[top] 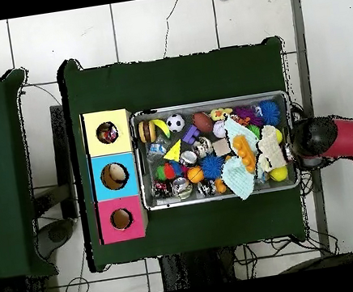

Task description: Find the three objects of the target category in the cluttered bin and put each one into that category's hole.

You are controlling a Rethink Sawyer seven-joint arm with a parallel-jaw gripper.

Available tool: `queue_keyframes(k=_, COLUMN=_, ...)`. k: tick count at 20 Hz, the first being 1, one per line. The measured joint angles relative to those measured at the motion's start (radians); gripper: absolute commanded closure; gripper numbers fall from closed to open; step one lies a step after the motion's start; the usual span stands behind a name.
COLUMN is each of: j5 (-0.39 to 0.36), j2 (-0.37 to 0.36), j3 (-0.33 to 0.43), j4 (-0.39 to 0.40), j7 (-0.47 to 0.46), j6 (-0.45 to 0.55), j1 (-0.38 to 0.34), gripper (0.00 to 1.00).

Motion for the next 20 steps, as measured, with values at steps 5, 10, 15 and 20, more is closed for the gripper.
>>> queue_keyframes(k=5, j5=0.005, j2=-0.026, j3=0.046, j4=0.033, j7=0.0, j6=-0.02, j1=-0.063, gripper=1.0)
queue_keyframes(k=10, j5=0.005, j2=-0.047, j3=0.072, j4=0.057, j7=0.0, j6=-0.062, j1=-0.143, gripper=1.0)
queue_keyframes(k=15, j5=0.004, j2=-0.044, j3=0.072, j4=0.061, j7=0.0, j6=-0.086, j1=-0.16, gripper=1.0)
queue_keyframes(k=20, j5=0.004, j2=-0.042, j3=0.072, j4=0.073, j7=0.0, j6=-0.104, j1=-0.152, gripper=1.0)
